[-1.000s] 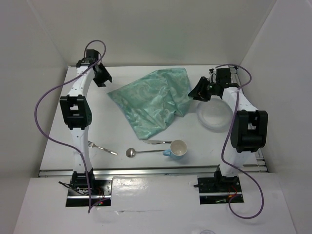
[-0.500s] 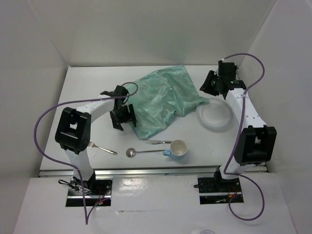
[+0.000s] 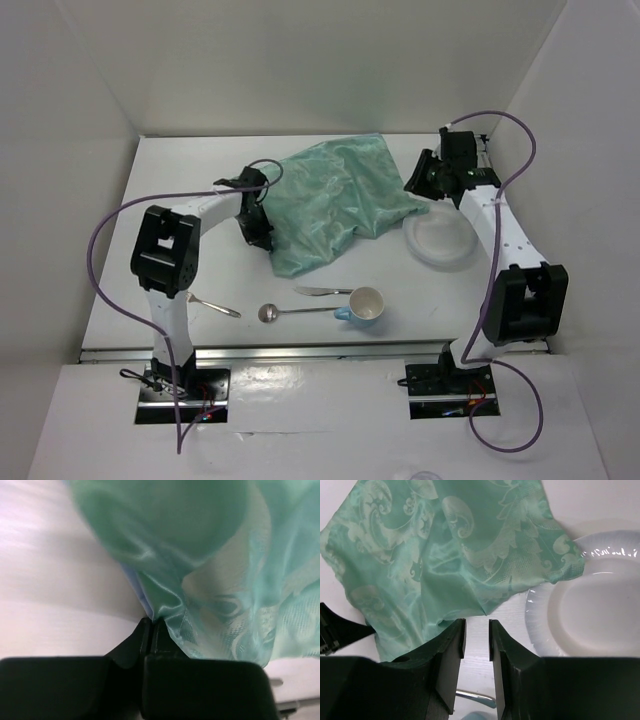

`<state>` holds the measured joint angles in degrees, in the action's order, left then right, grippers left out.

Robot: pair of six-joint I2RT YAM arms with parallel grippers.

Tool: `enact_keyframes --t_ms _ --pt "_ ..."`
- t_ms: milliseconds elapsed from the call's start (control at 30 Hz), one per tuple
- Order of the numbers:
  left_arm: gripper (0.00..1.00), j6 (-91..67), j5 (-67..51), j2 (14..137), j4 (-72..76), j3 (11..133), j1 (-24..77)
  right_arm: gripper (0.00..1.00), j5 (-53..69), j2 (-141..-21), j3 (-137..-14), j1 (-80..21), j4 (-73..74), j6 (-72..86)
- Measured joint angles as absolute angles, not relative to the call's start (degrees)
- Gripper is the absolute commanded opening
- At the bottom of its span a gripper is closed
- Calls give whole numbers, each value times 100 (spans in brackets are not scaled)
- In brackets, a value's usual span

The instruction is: Set the dinner table for one person

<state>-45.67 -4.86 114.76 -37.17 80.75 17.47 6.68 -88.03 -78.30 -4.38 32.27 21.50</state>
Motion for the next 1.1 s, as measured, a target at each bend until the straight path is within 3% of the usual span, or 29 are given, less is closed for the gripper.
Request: enact_keyframes --t_ms 167,300,333,367,400,500,567,800,867,1033,1100 --pt "0 -4440 -54 11539 -4112 8698 991 36 867 -8665 -7734 -458 3216 2069" --pt "0 -4134 261 11845 -4571 10110 187 36 1037 -8613 -7358 -609 3238 2018" --pt "14 -4045 320 11939 -4652 10477 25 36 1092 -8613 -7234 -670 3223 2016" --pt "39 -3929 381 12022 -4718 10812 -145 36 1151 -8613 -7091 -738 3223 2025" --pt "50 -3846 440 12092 -4821 11113 -294 36 1214 -8606 -6938 -805 3214 2051" --pt "80 -3658 556 11963 -4917 11242 -534 39 1431 -8604 -6488 -939 3133 2191" --pt "87 -3583 508 11587 -4849 10615 -539 40 1562 -8604 -6274 -982 3098 2320" --pt "86 -3642 73 10523 -4694 8110 -272 52 1933 -8615 -6018 -989 2628 2974" --pt "86 -3671 -16 10556 -4591 7850 -340 58 2040 -8639 -5948 -989 2453 3229" --pt "87 -3927 -106 10842 -4252 7797 -768 61 2126 -8742 -5655 -989 2036 3920" --pt "87 -4001 -99 11061 -4139 7896 -917 69 2123 -8792 -5502 -993 1903 4230"
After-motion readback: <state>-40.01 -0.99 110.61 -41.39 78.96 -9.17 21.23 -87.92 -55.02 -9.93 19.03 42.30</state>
